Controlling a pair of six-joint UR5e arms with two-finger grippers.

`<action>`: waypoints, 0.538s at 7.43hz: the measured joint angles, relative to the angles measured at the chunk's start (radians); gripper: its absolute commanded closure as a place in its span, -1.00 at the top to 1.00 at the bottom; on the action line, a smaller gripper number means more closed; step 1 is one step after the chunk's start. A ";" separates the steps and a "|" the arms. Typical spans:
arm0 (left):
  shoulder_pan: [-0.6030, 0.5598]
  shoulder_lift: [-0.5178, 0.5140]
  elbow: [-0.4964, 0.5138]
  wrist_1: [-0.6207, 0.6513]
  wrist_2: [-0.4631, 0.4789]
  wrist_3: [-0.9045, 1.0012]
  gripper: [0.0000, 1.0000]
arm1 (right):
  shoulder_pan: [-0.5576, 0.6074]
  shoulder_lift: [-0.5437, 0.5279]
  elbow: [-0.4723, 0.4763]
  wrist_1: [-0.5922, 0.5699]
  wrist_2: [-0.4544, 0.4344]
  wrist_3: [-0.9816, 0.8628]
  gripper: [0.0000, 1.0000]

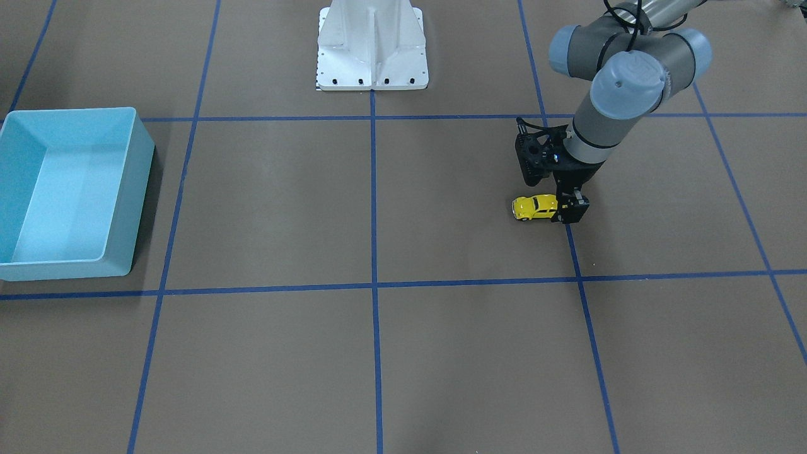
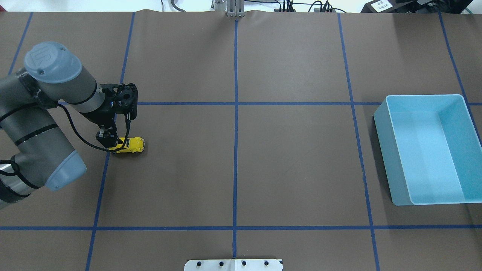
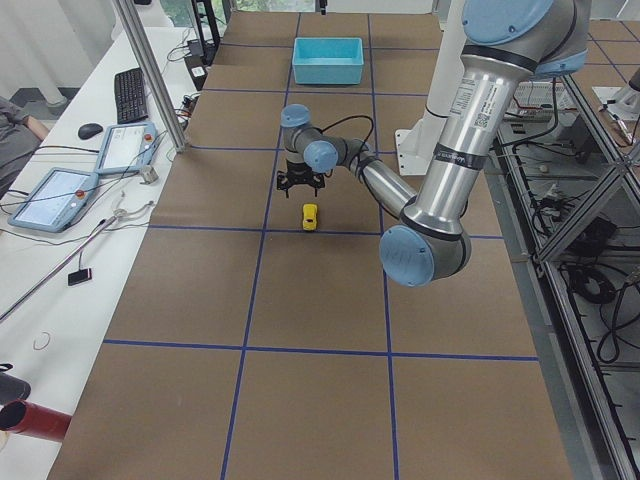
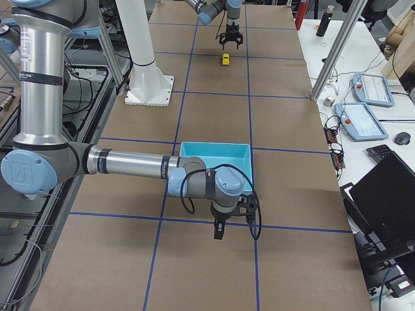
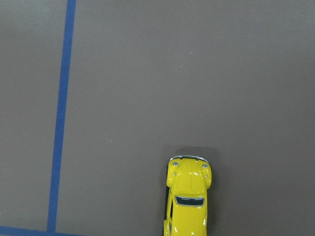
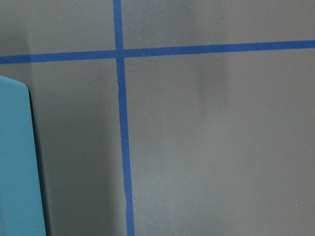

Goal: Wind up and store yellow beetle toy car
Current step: 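Close the left gripper on the car and press it onto the table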

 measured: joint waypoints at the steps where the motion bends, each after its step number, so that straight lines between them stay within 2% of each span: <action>1: 0.009 0.001 0.010 -0.010 -0.001 -0.003 1.00 | 0.000 0.000 0.000 0.000 0.000 0.000 1.00; 4: 0.033 -0.002 0.048 -0.020 0.000 -0.008 1.00 | 0.000 0.001 -0.002 0.000 -0.004 0.000 1.00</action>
